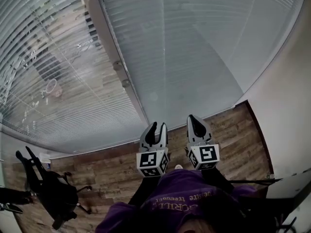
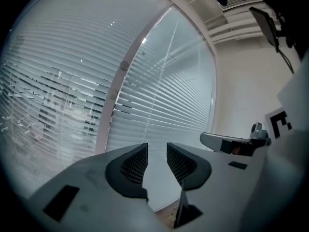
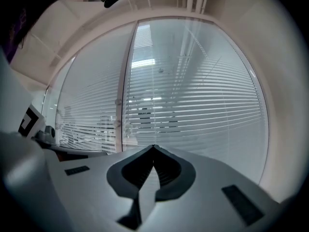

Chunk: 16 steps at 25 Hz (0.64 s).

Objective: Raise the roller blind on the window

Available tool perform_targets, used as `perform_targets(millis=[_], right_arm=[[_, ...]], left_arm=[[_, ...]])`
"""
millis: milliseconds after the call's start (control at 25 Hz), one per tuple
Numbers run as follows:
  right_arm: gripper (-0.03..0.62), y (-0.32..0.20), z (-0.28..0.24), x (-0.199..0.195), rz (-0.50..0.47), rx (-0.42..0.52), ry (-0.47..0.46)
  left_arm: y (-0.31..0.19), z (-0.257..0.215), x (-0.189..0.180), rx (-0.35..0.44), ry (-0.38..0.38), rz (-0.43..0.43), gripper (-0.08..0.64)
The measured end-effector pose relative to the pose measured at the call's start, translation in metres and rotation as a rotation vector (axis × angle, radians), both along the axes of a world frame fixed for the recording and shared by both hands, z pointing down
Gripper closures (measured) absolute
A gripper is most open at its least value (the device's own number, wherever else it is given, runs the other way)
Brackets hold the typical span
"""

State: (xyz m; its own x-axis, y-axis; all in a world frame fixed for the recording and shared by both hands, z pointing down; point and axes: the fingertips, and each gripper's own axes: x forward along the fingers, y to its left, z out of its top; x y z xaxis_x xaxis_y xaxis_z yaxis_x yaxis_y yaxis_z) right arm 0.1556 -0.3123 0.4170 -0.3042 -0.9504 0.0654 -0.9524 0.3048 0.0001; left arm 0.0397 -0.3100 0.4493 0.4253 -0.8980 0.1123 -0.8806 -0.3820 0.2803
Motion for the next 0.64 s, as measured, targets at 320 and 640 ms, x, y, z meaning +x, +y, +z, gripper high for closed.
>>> perform_targets(millis=[320,640], right_arm=[[0.594,-0.002,0.006,0.0,0.004,-0.005,-0.009],[0.594,-0.004,0.01,-0.003,0.003,-0.009,-0.009]], left_arm=[[-0.001,-0.003,-0.005,0.041,-0.043,-0.009,0.558],[-0.005,0.001,-0.009,0.033,-0.052,-0.008,0.558]])
